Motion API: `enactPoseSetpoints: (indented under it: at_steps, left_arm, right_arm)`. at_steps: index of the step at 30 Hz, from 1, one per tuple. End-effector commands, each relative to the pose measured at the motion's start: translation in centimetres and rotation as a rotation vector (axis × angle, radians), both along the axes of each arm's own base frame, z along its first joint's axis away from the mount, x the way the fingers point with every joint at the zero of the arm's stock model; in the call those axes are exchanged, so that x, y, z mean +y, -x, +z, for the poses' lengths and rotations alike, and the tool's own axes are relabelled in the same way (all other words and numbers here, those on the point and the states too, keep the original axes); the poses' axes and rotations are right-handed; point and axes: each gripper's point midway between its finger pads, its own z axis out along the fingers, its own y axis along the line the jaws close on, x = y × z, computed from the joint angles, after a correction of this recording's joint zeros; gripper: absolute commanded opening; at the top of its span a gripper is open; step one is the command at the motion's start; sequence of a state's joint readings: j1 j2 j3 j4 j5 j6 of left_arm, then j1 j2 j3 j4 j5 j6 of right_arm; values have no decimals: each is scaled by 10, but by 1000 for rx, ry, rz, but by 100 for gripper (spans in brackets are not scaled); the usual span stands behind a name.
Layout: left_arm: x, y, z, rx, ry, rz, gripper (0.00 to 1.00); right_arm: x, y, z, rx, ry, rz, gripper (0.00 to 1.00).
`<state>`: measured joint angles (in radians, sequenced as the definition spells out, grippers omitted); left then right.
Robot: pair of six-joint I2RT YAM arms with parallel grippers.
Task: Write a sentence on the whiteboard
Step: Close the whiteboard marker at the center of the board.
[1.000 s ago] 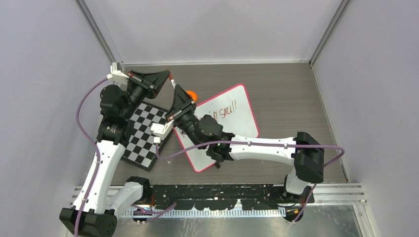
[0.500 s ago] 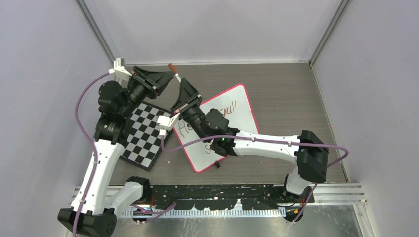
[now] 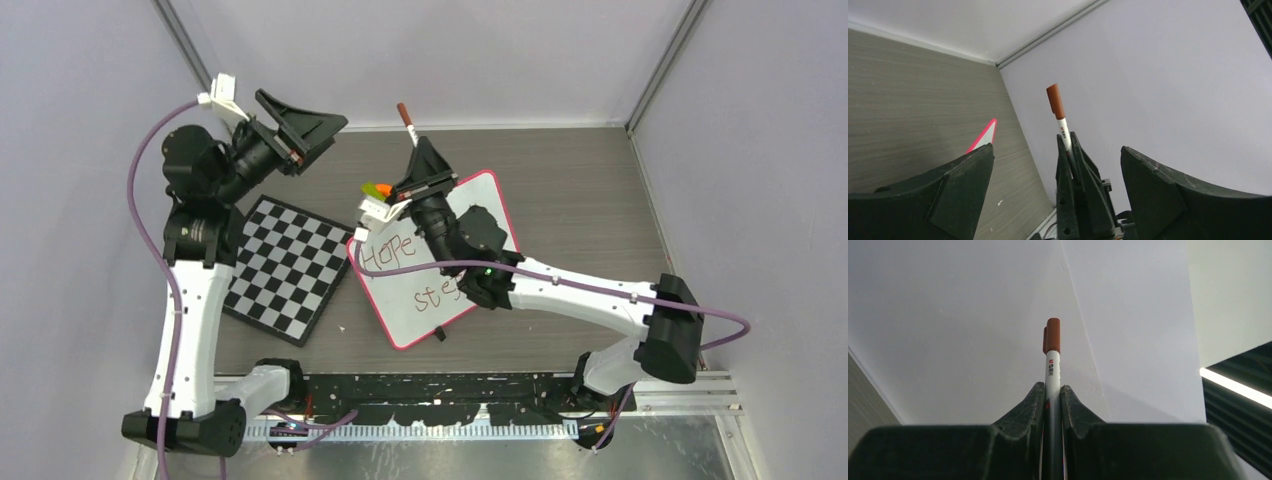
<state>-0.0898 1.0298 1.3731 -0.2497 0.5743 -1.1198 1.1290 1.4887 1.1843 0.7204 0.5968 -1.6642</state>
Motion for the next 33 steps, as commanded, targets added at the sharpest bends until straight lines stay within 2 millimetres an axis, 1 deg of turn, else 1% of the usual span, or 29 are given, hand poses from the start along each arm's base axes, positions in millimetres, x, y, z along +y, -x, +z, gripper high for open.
enactPoseSetpoints:
  at_steps: [1, 3, 5, 8, 9, 10, 13, 14, 18, 22, 24, 27, 29, 33]
  left_arm:
    - [-17, 16, 28, -186, -148, -237, 100]
    - [-22, 20, 40, -235, -137, -325, 100]
    - [-26, 21, 47, -260, -133, -384, 100]
    - [-31, 23, 49, -282, -129, -462, 100]
    - [-34, 27, 50, -285, -127, -495, 100]
    - [-37, 30, 50, -291, -125, -526, 100]
    - [-45, 38, 41, -283, -121, -582, 100]
    - [-47, 39, 36, -272, -120, -596, 99]
    - [-60, 49, 24, -254, -115, -660, 89]
    - [-68, 47, 14, -223, -107, -685, 83]
    - [-73, 50, 11, -216, -103, -707, 80]
    - [-84, 68, 11, -249, -107, -766, 78]
    - [-88, 78, 11, -275, -114, -799, 76]
    - [-91, 84, 9, -290, -118, -822, 72]
  right_arm:
    - [-46, 9, 39, 13, -274, 5, 0]
    - [-48, 16, 39, -4, -289, 48, 0]
    - [-51, 21, 37, 0, -319, 92, 0]
    - [-55, 34, 39, -14, -365, 180, 0]
    - [-55, 38, 37, -18, -367, 212, 0]
    - [-54, 44, 38, -23, -387, 258, 0]
    - [-57, 56, 39, 14, -440, 348, 0]
    - [-57, 59, 39, 29, -449, 375, 0]
    - [-57, 75, 34, 100, -475, 490, 0]
    - [-52, 93, 26, 140, -440, 598, 0]
    - [-50, 101, 23, 152, -419, 634, 0]
    - [-49, 107, 20, 159, -403, 662, 0]
    - [-48, 110, 19, 171, -400, 674, 0]
    - [-43, 117, 13, 190, -371, 713, 0]
